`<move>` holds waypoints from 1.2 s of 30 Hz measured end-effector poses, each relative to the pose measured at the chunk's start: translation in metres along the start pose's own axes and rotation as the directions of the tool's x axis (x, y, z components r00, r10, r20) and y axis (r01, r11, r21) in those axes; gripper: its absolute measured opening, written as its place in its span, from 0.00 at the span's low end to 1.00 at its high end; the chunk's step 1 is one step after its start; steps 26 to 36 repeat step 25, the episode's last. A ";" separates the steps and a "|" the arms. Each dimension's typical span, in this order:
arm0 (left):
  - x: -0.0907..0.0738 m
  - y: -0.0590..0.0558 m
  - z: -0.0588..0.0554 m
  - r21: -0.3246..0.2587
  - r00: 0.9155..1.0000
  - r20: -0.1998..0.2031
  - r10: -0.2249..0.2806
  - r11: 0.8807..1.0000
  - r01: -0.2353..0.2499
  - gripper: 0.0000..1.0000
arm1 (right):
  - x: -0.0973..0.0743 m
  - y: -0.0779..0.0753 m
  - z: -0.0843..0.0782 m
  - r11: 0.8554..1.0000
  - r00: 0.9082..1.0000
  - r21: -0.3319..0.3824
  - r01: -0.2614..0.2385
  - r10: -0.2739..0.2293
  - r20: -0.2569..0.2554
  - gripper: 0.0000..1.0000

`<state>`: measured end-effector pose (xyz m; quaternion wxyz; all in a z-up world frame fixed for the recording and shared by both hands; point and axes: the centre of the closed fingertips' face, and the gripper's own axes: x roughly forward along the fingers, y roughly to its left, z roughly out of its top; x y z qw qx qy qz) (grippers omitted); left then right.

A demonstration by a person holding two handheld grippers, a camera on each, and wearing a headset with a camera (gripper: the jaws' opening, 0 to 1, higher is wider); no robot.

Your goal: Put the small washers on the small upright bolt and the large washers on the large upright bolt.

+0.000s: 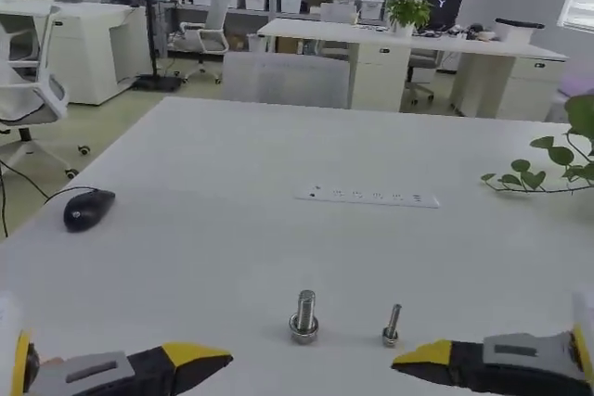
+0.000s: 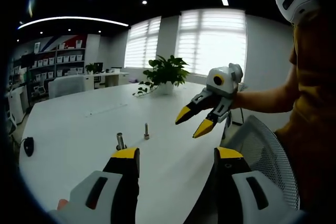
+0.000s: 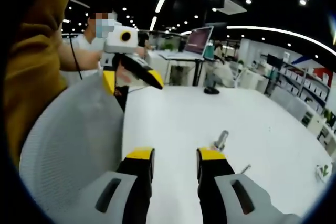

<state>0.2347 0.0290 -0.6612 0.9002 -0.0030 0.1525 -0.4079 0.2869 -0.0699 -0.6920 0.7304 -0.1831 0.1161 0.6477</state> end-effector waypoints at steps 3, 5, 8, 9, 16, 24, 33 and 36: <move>-0.002 0.000 -0.004 -0.004 1.000 -0.012 -0.003 1.000 0.002 0.57 | -0.018 -0.006 -0.008 0.998 0.999 0.050 0.046 -0.047 0.021 0.43; -0.005 0.000 -0.007 -0.006 1.000 -0.020 -0.005 1.000 0.005 0.58 | -0.030 -0.008 -0.018 0.991 0.996 0.112 0.079 -0.082 0.019 0.49; -0.008 0.002 -0.011 -0.015 0.999 -0.036 0.006 1.000 -0.007 0.58 | -0.042 -0.006 -0.031 0.982 0.992 0.144 0.125 -0.126 0.000 0.56; -0.009 0.002 -0.011 -0.016 0.999 -0.034 0.007 1.000 -0.007 0.58 | -0.044 -0.005 -0.034 0.978 0.991 0.162 0.134 -0.134 -0.006 0.57; -0.010 0.003 -0.013 -0.033 0.999 -0.029 0.025 0.999 -0.026 0.58 | -0.057 0.002 -0.044 0.969 0.987 0.187 0.161 -0.158 -0.032 0.59; -0.007 -0.001 -0.014 -0.027 0.999 -0.049 0.017 0.999 -0.019 0.58 | -0.056 -0.002 -0.049 0.974 0.989 0.173 0.147 -0.139 -0.057 0.64; -0.007 -0.001 -0.014 -0.027 0.999 -0.049 0.020 0.999 -0.021 0.58 | -0.056 -0.002 -0.049 0.977 0.989 0.159 0.144 -0.136 -0.061 0.64; -0.007 -0.001 -0.014 -0.027 0.999 -0.049 0.020 0.999 -0.021 0.58 | -0.056 -0.002 -0.049 0.977 0.989 0.159 0.144 -0.136 -0.061 0.64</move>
